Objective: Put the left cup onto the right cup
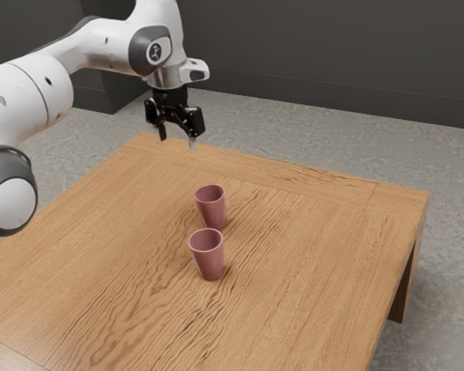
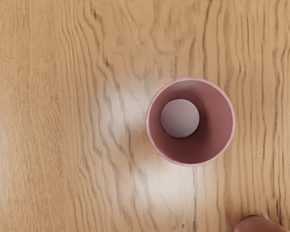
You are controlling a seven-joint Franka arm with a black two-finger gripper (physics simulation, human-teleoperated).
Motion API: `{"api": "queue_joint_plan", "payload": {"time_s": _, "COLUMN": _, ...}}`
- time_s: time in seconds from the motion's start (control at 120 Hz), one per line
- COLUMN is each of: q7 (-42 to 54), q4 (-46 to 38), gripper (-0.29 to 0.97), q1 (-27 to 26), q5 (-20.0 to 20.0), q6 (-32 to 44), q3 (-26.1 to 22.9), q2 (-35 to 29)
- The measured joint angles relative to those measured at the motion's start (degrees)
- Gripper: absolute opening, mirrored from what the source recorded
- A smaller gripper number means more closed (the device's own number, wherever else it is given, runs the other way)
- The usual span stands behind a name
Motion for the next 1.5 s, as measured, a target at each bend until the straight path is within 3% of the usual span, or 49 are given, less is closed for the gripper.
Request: {"api": "queue_joint_plan", "payload": {"time_s": 1.5, "q7": -0.9, "q4": -12.6, "gripper": 0.68, "q1": 0.1, "q5": 1.2, "q6": 15.7, "q3": 0.2, "q2": 4.4}}
